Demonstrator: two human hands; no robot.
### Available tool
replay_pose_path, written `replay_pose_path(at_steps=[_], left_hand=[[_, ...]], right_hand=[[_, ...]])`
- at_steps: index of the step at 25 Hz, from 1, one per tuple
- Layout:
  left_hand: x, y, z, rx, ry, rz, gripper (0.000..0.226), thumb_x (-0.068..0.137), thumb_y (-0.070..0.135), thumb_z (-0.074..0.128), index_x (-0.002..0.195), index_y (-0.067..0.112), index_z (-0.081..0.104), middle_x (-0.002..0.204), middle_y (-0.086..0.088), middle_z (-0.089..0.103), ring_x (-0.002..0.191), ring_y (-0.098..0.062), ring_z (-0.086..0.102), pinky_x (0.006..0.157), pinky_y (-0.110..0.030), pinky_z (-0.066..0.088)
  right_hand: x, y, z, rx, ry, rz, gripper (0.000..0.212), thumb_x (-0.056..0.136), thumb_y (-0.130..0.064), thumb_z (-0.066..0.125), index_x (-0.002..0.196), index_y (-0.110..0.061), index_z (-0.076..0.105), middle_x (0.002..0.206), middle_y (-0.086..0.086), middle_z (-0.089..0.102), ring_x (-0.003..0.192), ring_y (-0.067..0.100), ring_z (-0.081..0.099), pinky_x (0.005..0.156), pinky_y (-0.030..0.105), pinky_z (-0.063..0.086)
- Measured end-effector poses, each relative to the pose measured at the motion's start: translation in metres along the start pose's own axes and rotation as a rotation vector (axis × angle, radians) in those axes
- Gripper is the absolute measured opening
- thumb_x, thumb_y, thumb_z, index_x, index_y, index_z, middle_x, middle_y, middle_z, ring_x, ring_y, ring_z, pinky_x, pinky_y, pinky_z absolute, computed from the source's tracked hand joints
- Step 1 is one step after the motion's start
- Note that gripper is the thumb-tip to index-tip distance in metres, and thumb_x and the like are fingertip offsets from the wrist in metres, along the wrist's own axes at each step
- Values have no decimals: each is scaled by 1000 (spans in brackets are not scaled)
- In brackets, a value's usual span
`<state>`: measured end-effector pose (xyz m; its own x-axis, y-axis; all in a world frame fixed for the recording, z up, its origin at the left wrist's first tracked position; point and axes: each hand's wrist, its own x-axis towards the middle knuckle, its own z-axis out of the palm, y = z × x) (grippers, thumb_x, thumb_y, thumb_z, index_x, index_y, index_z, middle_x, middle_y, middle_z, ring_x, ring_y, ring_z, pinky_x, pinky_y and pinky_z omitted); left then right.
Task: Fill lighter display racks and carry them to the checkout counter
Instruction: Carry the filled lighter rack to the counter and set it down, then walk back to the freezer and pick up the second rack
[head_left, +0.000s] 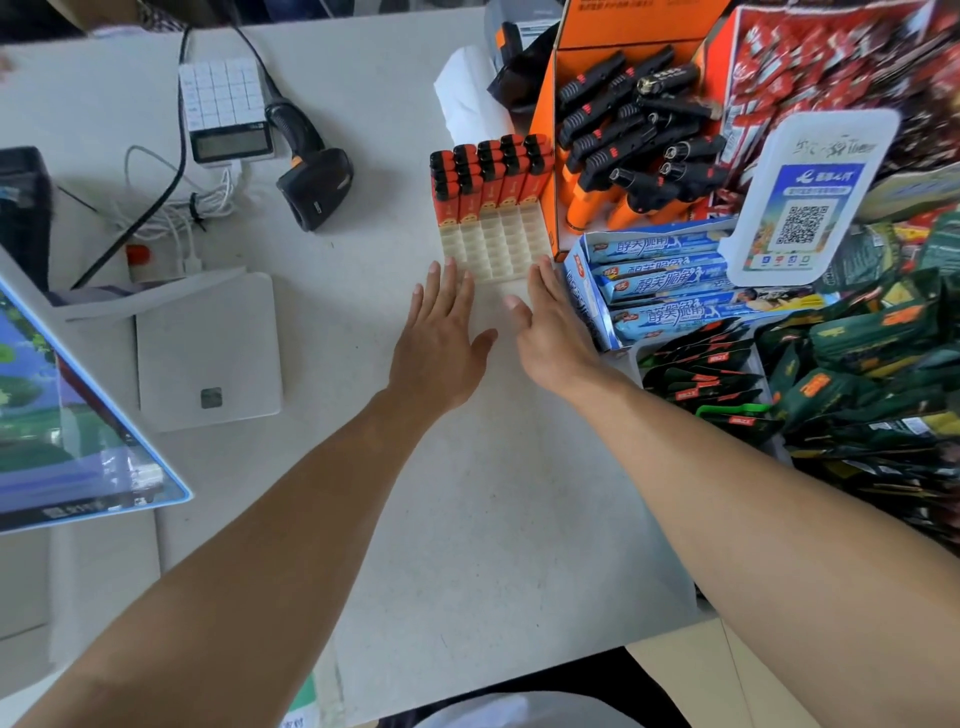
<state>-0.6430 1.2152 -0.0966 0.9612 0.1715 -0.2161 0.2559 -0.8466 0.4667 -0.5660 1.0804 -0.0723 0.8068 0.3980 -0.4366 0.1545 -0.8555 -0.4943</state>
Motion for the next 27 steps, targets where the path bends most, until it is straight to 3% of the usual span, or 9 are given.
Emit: replay_pose_path(at_steps=[3, 7, 11, 16, 23, 27], left_hand=[[7, -1, 0, -26, 29, -2, 72, 105, 42, 46, 162, 11, 14, 169, -15, -5, 156, -29, -9, 126, -40, -2], [15, -4, -1, -68, 10, -16, 73, 104, 43, 49, 162, 15, 14, 168, -16, -7, 156, -30, -10, 125, -41, -1], [21, -8, -7, -111, -28, -27, 77, 102, 45, 52, 162, 19, 12, 169, -12, -11, 155, -27, -12, 123, -37, -5], [23, -9, -11, -143, -72, -49, 79, 102, 48, 53, 162, 23, 8, 168, -8, -15, 155, -24, -16, 120, -33, -9], [26, -6, -27, -230, -185, -105, 87, 95, 55, 60, 162, 28, 11, 169, -3, -17, 155, -20, -17, 124, -38, -7], [19, 3, -51, -505, -188, -258, 87, 91, 54, 67, 161, 35, 19, 170, 9, -8, 156, -20, 7, 122, -43, 26]], right_hand=[[6, 1, 0, 52, 11, 10, 61, 109, -35, 27, 158, -7, 4, 167, 2, -6, 153, 14, -10, 123, 31, -4], [8, 2, 1, 87, 7, 10, 60, 109, -32, 29, 159, -9, 3, 167, -2, -9, 152, 12, -10, 117, 21, -7], [11, 0, 1, 81, 20, -4, 61, 109, -29, 31, 158, -6, 4, 167, 2, -9, 153, 15, -9, 123, 30, -3], [11, 5, -2, 60, 2, -21, 62, 109, -29, 32, 159, -9, 2, 167, -2, -11, 152, 13, -9, 122, 28, -2], [10, -5, -11, 42, -76, 41, 65, 108, -30, 35, 159, -12, -1, 166, -6, -16, 152, 14, -10, 124, 35, 2], [-8, -16, -23, 92, -40, 80, 65, 106, -43, 39, 160, -20, 11, 167, -6, -1, 153, 18, -1, 124, 38, 4]])
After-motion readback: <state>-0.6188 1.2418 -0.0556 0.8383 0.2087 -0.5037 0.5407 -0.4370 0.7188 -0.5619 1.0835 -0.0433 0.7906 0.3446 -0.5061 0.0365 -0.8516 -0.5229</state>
